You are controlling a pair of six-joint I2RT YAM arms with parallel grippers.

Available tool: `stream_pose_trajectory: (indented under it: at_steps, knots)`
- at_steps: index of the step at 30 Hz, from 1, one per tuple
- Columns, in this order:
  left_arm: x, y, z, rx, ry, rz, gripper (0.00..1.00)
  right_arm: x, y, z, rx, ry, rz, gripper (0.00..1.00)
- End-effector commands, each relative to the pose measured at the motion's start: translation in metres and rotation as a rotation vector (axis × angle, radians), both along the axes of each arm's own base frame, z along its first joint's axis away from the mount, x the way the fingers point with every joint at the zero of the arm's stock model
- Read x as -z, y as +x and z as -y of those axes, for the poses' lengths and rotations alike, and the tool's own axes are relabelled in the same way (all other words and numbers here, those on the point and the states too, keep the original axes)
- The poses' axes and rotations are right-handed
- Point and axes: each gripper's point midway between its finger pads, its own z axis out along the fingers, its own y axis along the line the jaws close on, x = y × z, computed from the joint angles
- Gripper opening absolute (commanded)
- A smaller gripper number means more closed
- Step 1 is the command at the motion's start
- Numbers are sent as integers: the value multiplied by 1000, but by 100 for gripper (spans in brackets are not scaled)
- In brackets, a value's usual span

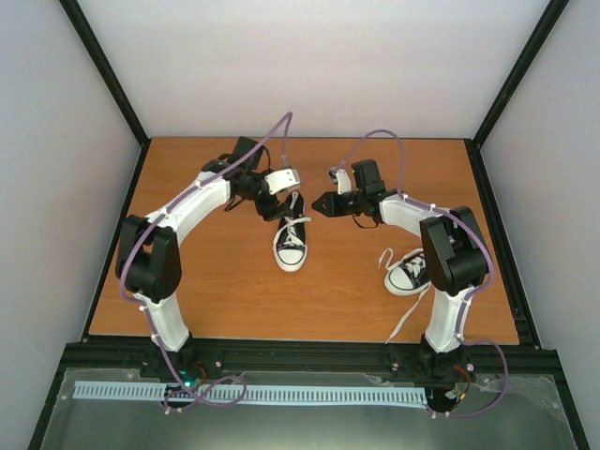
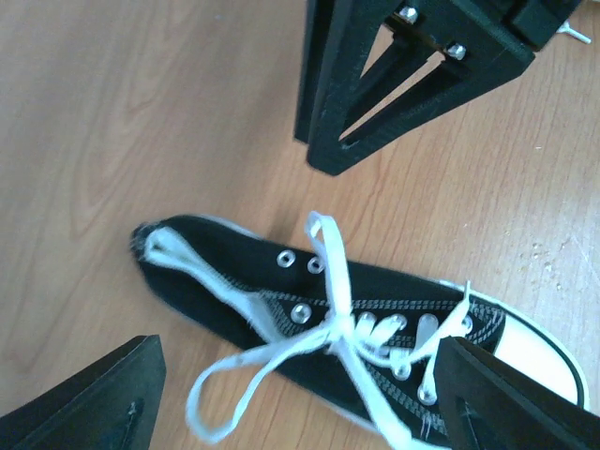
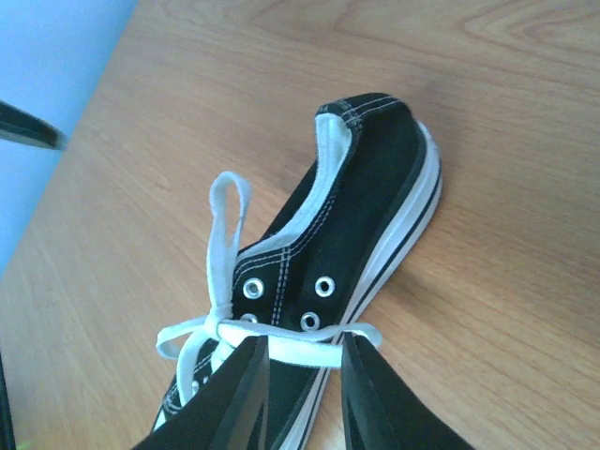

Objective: Tie the shoes
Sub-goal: Pick up the shoe from the center of the board.

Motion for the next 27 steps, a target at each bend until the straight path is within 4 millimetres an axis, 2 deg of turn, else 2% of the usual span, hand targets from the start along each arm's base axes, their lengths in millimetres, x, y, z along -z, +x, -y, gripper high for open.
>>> stream_pose_trajectory:
  at_steps: [1, 3, 8, 10, 11, 13, 15, 17, 19, 21, 23, 26, 27]
  knots:
    - [-31, -5, -29, -84, -36, -13, 82, 10, 17, 14, 57, -72, 4, 27]
    - [-30, -4, -49, -140, -24, -8, 82, 8, 23, 22, 82, -87, 6, 36]
    - [-21, -7, -105, -287, 31, 5, 85, -10, 24, 41, 114, -166, 68, 45]
    - [-23, -9, -126, -351, 31, 8, 92, -11, 16, 49, 110, -218, 66, 48]
    - [-25, -9, -139, -395, 30, 13, 99, -12, 13, 55, 118, -249, 70, 49]
    - [-38, -6, -162, -495, -3, 50, 100, -15, 5, 71, 156, -315, 90, 51]
    - [-63, 3, -185, -647, -123, 94, 100, -20, -2, 90, 215, -385, 117, 55]
    - [-83, 20, -218, -905, -210, 113, 100, -28, -6, 112, 291, -465, 161, 62]
    - [-87, 30, -243, -1089, -205, 108, 100, -37, -8, 135, 380, -539, 199, 74]
    - [-92, 29, -255, -1166, -233, 97, 100, -45, -9, 162, 500, -589, 224, 85]
    - [-107, 19, -253, -1151, -295, 155, 100, -50, -15, 189, 630, -598, 224, 98]
    - [-117, 11, -244, -1120, -332, 134, 100, -42, -34, 229, 810, -586, 185, 100]
    - [-117, 10, -247, -1140, -329, 134, 100, -38, -40, 251, 901, -593, 157, 100]
